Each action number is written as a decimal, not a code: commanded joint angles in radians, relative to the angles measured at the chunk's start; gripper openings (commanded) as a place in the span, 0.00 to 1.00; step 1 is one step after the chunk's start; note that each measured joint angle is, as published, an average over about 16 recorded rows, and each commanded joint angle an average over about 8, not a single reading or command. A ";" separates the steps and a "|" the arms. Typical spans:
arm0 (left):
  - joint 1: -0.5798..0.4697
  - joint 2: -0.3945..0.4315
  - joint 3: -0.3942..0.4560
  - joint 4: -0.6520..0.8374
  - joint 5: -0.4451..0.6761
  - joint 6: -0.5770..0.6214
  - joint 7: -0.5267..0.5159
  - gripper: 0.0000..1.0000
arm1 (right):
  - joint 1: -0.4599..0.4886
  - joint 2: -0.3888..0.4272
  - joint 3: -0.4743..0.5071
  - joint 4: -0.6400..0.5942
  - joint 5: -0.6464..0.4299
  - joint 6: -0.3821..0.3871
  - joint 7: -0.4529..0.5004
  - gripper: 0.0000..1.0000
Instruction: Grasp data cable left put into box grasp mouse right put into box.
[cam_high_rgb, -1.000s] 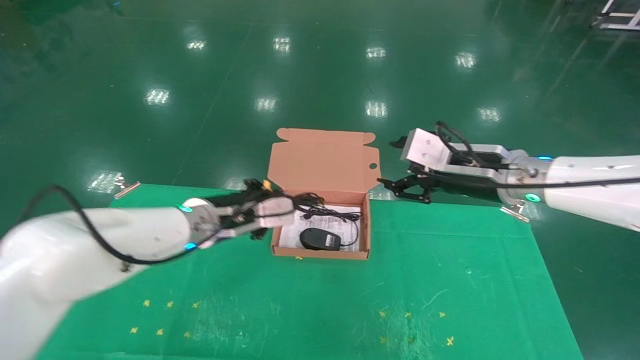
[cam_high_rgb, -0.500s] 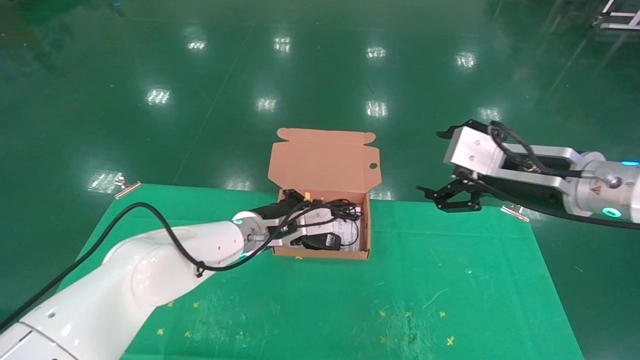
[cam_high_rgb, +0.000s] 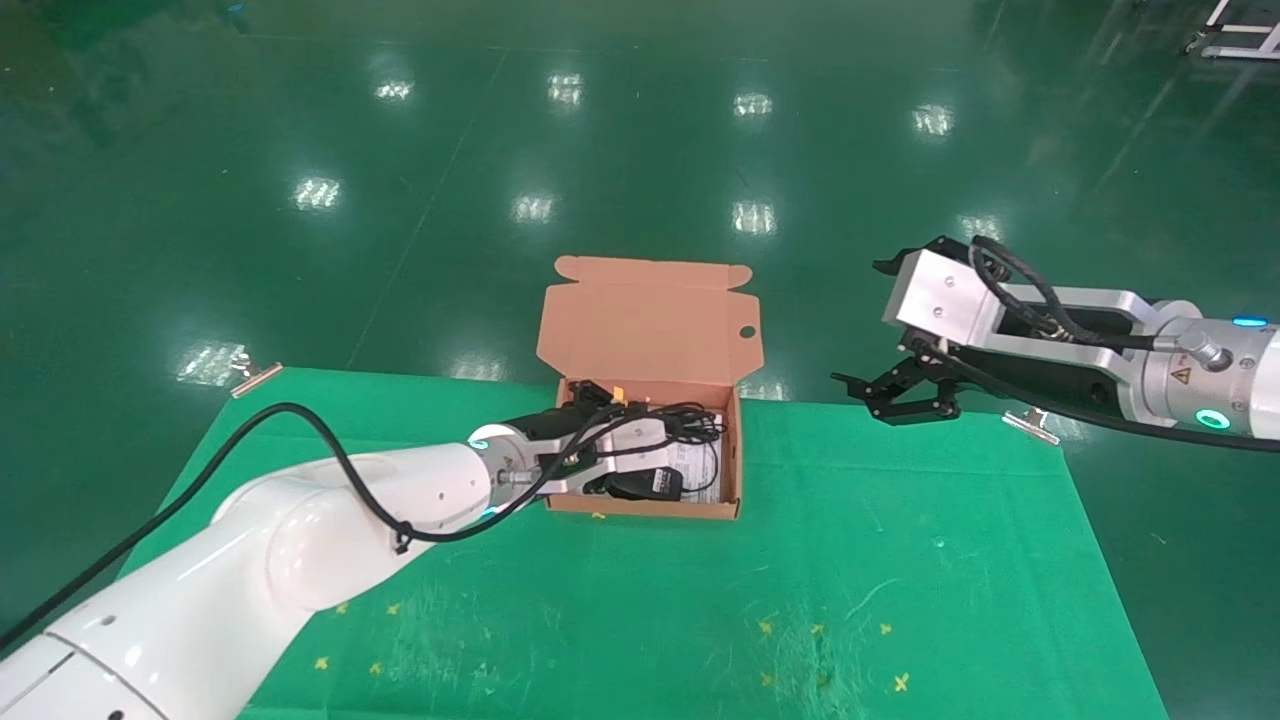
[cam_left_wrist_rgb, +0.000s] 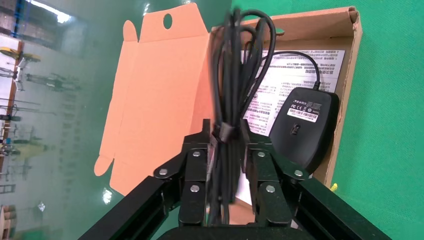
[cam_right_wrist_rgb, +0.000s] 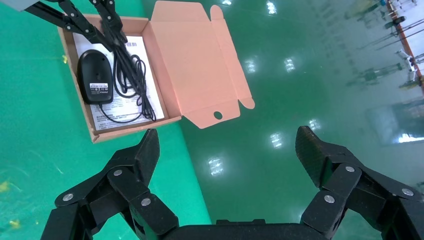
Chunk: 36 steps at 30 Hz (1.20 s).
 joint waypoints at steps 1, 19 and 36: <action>0.002 -0.001 -0.004 -0.003 0.006 0.004 0.002 1.00 | -0.001 -0.001 -0.001 -0.003 0.001 -0.001 0.001 1.00; -0.094 -0.064 -0.055 -0.033 -0.038 -0.013 -0.061 1.00 | 0.131 -0.020 -0.018 -0.018 -0.066 -0.093 -0.109 1.00; 0.007 -0.255 -0.209 -0.159 -0.409 0.273 -0.044 1.00 | -0.016 0.015 0.102 -0.032 0.228 -0.241 -0.129 1.00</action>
